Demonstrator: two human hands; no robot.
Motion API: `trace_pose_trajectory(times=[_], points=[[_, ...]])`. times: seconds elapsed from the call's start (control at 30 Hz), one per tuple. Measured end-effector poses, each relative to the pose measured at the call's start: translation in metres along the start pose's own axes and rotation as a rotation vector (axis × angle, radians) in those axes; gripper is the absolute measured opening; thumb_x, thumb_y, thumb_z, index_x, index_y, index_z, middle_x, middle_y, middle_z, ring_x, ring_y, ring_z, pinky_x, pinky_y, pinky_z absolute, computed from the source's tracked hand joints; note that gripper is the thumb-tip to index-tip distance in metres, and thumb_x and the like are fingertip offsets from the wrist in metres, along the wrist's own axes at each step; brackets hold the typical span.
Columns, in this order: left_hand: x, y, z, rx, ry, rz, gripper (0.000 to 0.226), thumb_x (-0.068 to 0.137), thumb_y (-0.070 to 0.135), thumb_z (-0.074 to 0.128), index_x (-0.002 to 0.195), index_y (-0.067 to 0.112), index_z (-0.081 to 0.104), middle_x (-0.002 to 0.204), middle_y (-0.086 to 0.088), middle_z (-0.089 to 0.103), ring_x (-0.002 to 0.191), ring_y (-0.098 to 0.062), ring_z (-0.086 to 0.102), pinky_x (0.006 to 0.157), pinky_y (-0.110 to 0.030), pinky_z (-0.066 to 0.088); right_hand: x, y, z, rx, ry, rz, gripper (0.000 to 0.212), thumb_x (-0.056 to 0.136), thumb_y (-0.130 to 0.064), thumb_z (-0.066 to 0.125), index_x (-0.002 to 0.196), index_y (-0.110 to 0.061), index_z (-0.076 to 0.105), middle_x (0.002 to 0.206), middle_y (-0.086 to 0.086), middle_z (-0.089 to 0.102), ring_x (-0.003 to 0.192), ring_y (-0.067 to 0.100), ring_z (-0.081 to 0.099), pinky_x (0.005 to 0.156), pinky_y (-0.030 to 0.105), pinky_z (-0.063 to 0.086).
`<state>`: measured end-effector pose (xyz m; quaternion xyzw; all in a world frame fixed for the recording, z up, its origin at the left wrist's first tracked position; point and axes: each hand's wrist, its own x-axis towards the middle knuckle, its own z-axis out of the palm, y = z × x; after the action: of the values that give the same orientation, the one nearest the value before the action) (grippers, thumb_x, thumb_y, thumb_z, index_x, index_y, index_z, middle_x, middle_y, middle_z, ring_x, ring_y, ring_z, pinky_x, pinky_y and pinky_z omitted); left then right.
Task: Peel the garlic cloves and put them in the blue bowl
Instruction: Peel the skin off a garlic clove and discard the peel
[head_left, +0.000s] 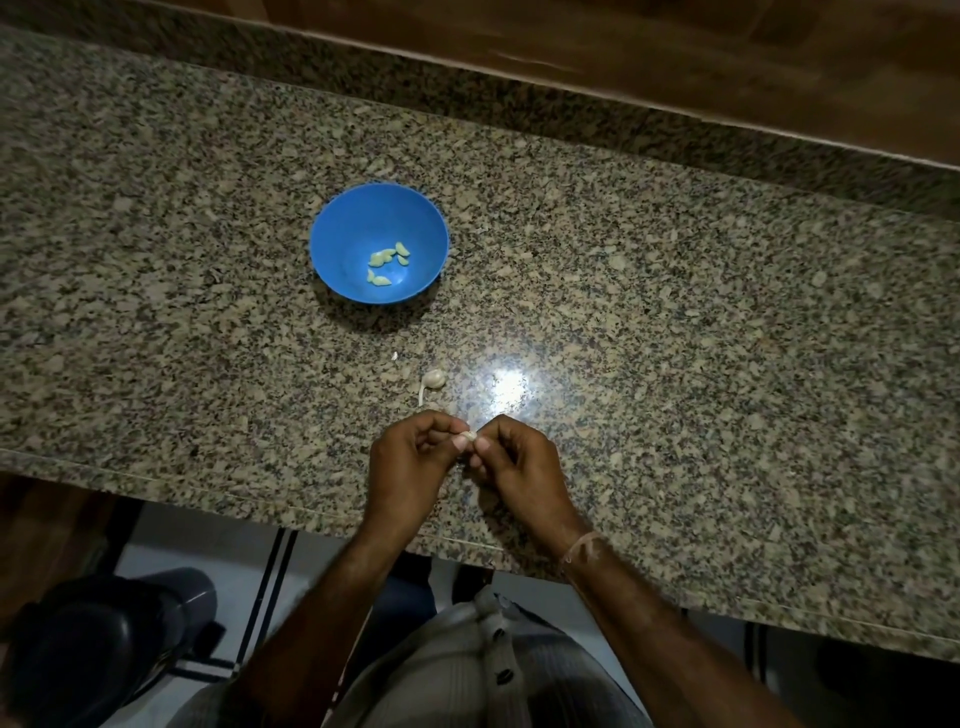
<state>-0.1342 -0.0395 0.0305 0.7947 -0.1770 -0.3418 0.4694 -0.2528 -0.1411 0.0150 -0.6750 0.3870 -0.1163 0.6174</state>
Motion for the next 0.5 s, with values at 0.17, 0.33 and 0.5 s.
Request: trace_pose_trajectory(times=[0.17, 0.33, 0.5], points=[[0.000, -0.003, 0.001, 0.360, 0.086, 0.150, 0.006, 0.092, 0.034, 0.075, 0.090, 0.036, 0.070, 0.085, 0.016, 0.071, 0.082, -0.003, 0.067, 0.065, -0.033, 0.058, -0.001, -0.004, 0.001, -0.122, 0.051, -0.065, 0.023, 0.102, -0.015, 0.064, 0.080, -0.017, 0.068, 0.067, -0.002, 0.069, 0.064, 0.016, 0.068, 0.061, 0.037, 0.057], [0.006, 0.008, -0.002, -0.352, -0.175, -0.497, 0.011, 0.094, 0.019, 0.075, 0.084, 0.015, 0.076, 0.080, -0.003, 0.072, 0.067, -0.013, 0.064, 0.054, -0.023, 0.047, 0.004, -0.005, -0.002, -0.470, 0.113, -0.340, 0.022, 0.103, -0.019, 0.056, 0.081, -0.018, 0.057, 0.068, -0.006, 0.054, 0.063, 0.012, 0.047, 0.057, 0.032, 0.037], [0.004, 0.008, -0.001, -0.551, -0.215, -0.573, 0.004, 0.096, 0.013, 0.070, 0.093, 0.013, 0.072, 0.080, -0.003, 0.072, 0.064, -0.009, 0.060, 0.051, -0.020, 0.044, 0.004, -0.014, -0.002, -0.321, 0.113, -0.257, 0.023, 0.104, -0.013, 0.058, 0.080, -0.013, 0.058, 0.066, -0.008, 0.054, 0.060, 0.005, 0.046, 0.056, 0.022, 0.034]])
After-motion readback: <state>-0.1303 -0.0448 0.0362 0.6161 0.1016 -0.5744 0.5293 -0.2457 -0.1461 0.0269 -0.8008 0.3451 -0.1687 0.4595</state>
